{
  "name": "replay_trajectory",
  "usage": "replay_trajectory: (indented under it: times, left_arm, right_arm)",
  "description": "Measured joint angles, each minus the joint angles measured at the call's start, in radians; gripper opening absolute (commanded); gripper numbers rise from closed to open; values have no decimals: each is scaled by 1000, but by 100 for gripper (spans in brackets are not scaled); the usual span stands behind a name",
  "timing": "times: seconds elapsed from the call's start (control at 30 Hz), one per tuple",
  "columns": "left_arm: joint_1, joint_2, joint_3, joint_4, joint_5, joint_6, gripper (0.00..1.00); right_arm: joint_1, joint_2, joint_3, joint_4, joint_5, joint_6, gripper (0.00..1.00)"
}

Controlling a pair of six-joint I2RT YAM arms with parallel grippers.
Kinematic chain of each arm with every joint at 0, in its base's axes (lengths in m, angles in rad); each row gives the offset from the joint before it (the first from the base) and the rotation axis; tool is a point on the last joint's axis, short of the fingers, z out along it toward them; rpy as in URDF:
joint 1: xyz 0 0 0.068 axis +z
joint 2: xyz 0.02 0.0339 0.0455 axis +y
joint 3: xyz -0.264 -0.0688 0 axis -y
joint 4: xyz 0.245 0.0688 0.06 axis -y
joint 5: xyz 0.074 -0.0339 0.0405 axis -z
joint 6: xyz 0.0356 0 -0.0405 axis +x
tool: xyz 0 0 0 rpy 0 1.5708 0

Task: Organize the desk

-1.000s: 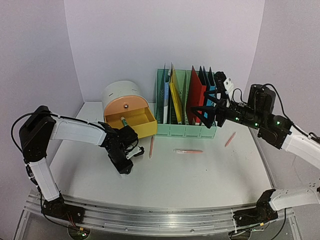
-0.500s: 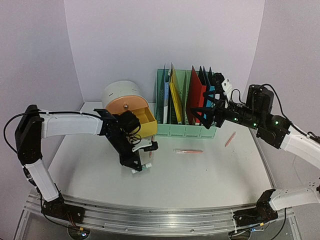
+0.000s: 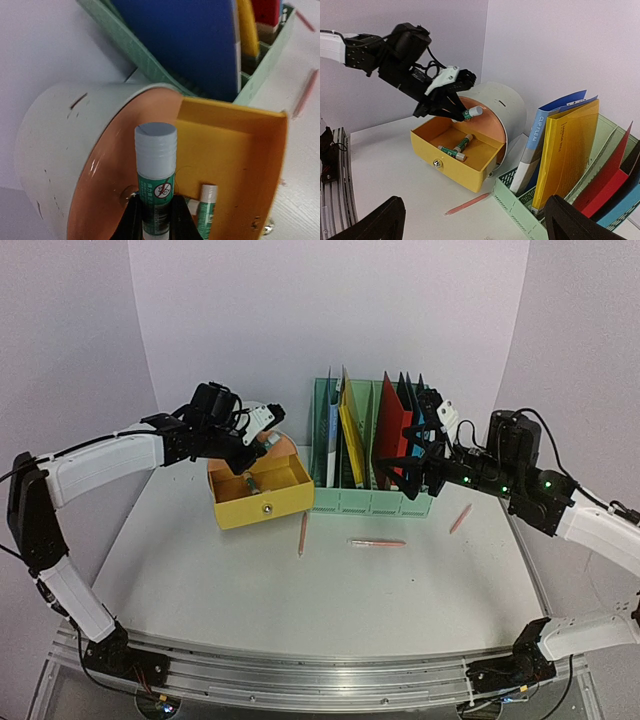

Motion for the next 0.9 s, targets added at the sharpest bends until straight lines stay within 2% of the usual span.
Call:
replay_trajectory:
  times: [0.17,0.2,0.37,0.57,0.7,0.8,0.9]
  left_arm:
    - [20,65,2,-33,-54,-3,50]
    - [17,65,2,-37,-54,-8,53]
    - [7,64,3,-37,-52,0,59]
    - [8,15,0,-28,-13,26,53]
    - [6,-102,-67,8,147,91,52]
    - [-10,-219,-151,-33,304,222,53]
    - [-32,-303,-250,-57,390,364,50]
  right_arm:
    - [0,0,0,0,0,0,98]
    - [0,0,0,0,1,0,98]
    - [0,0,0,0,1,1,98]
    - [0,0,0,0,-1,1,98]
    - [0,1,0,0,-5,1,98]
    - [0,6,0,0,-8,1,98]
    - [0,10,1,0,-11,2,98]
